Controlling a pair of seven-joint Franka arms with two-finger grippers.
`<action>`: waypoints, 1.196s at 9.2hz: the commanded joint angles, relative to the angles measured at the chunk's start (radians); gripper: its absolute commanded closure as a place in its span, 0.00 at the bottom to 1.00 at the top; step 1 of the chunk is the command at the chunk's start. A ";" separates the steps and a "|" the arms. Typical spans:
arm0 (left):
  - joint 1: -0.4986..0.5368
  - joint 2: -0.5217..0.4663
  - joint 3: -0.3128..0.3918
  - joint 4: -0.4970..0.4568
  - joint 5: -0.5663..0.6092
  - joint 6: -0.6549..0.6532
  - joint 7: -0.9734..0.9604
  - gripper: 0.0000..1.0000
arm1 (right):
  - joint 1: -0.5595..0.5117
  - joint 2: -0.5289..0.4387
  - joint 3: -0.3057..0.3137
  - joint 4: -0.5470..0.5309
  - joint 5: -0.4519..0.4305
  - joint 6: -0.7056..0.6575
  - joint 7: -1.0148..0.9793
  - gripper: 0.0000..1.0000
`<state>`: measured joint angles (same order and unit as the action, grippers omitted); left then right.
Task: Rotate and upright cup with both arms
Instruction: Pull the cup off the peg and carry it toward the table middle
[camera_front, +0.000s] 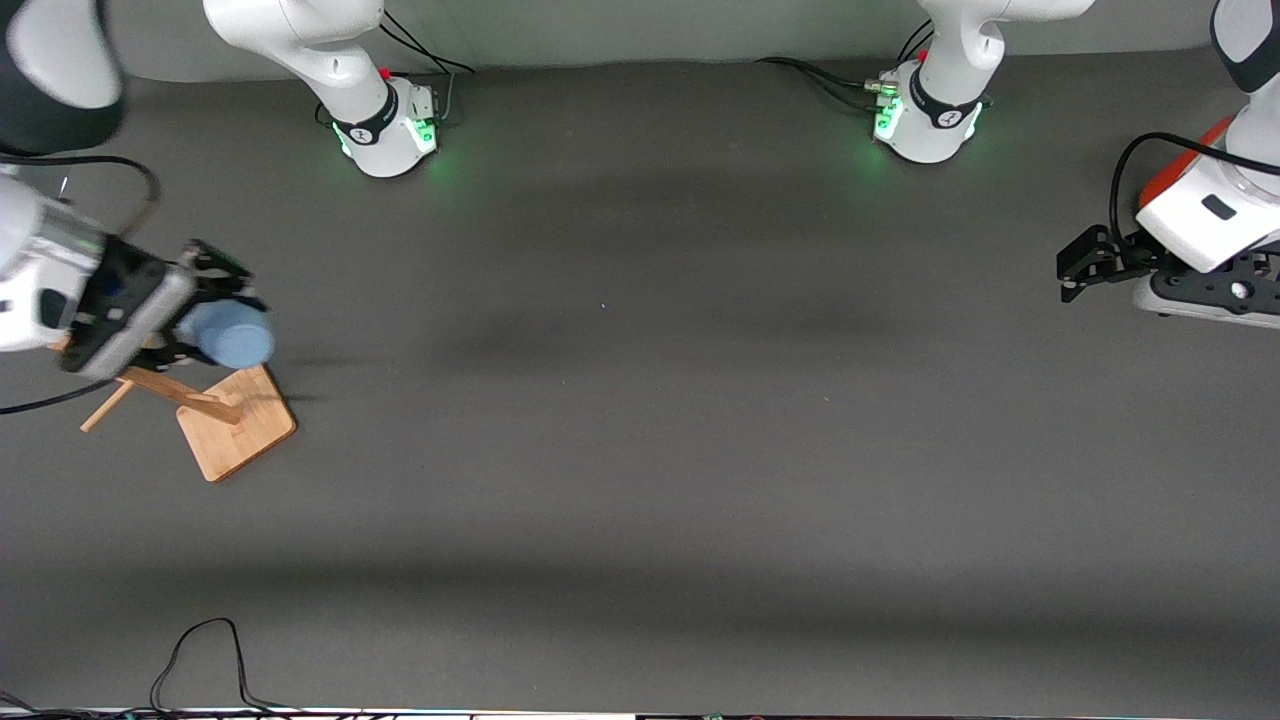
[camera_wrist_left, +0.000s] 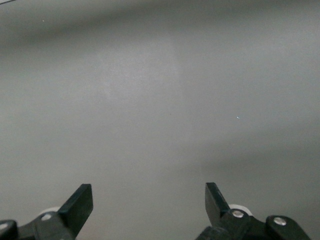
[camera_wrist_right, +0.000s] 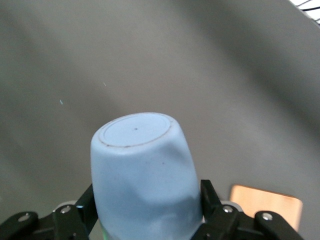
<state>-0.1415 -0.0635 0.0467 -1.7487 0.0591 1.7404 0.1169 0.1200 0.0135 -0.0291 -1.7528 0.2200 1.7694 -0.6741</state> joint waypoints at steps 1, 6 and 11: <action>-0.015 -0.007 0.009 -0.012 -0.005 0.007 -0.011 0.00 | -0.005 0.037 0.131 0.026 0.001 0.050 0.304 0.49; -0.020 0.007 0.009 0.003 -0.005 0.007 0.001 0.00 | 0.003 0.158 0.437 0.019 -0.108 0.232 0.949 0.49; -0.021 0.076 0.009 0.084 -0.004 -0.050 0.009 0.00 | 0.027 0.304 0.590 -0.010 -0.366 0.387 1.292 0.49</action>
<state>-0.1510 -0.0016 0.0466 -1.6952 0.0589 1.7192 0.1181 0.1453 0.2752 0.5346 -1.7686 -0.0461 2.1296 0.5588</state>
